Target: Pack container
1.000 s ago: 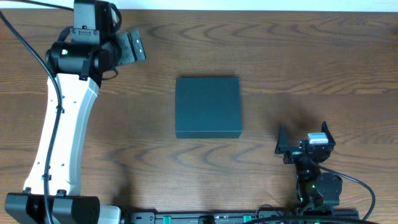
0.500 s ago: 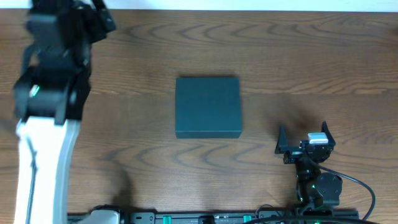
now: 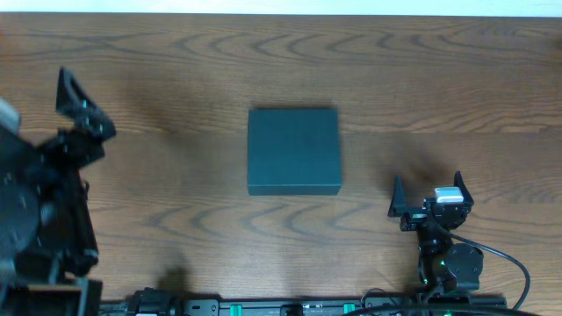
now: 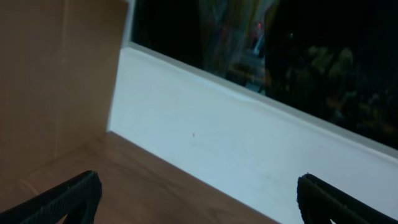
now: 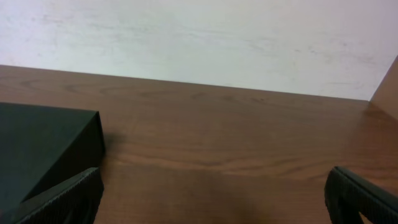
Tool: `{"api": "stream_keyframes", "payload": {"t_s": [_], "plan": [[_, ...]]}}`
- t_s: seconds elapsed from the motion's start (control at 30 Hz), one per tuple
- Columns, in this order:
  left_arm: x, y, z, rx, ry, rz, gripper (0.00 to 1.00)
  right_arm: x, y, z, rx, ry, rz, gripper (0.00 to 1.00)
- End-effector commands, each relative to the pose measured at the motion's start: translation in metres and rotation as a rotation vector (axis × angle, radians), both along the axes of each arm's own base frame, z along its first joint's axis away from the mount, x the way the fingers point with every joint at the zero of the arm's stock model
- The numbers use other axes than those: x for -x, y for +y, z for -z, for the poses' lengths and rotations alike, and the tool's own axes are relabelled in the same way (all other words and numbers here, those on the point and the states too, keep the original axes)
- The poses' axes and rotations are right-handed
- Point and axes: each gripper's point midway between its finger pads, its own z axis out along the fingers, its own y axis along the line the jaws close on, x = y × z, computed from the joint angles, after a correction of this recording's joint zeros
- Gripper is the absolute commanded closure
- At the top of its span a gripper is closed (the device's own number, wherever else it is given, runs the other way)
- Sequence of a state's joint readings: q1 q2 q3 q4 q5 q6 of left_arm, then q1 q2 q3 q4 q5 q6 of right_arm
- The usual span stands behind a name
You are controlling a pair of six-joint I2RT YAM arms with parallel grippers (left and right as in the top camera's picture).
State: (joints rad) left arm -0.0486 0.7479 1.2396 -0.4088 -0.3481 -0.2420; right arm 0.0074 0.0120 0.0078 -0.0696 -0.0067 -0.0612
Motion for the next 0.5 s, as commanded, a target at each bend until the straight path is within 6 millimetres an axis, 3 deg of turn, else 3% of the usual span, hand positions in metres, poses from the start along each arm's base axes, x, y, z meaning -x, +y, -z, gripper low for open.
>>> {"api": "stream_keyframes", "payload": {"t_s": [0.0,0.47], "plan": [[0.009,0.008,0.03,0.043,-0.012,-0.038,0.01,0.0,-0.005,0.001,-0.007,0.001,0.023,0.01],[0.013,0.005,0.173,0.37,-0.013,-0.039,0.02,0.0,-0.005,0.001,-0.008,0.001,0.022,0.01]]}}
